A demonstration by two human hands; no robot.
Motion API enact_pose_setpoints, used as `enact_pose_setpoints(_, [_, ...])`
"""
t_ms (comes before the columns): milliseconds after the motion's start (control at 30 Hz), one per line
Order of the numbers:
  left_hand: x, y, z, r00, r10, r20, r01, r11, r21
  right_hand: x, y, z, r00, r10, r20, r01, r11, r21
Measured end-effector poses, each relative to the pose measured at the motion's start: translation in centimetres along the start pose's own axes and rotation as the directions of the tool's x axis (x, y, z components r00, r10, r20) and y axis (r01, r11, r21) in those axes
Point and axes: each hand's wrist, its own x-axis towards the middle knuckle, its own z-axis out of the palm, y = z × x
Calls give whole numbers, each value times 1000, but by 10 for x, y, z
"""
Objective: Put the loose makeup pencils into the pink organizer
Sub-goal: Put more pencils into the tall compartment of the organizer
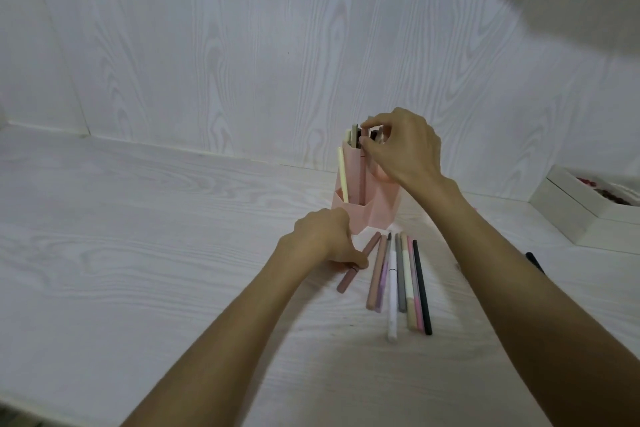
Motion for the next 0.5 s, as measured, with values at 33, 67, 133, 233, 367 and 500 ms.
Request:
enact_pose_setpoints(33, [0,-1,-1,1000,-1,10,2,1000,-12,1,0,-1,1000,9,23,-10,1000,21])
enact_pose_setpoints(67, [1,-2,-3,1000,-2,28,3,1000,-30,1,0,-2,999,22,45,-24,999,45])
enact_pose_setpoints(133, [1,-5,-6,997,-5,71,10,997,-71,1,0,-5,995,63,71,-71,992,104])
enact_pose_setpoints(233, [0,-9,-15,990,4,140,17,989,-147,0,0,-9,991,115,73,-127,975,182])
enact_pose_setpoints(367, [-7,-19,-39,991,33,133,10,950,-311,-1,1,-16,991,113,75,-127,967,220])
enact_pose_setpoints(500, [-10,-31,-55,983,145,-115,-183,834,-520,-8,4,-34,979,175,103,-200,921,334])
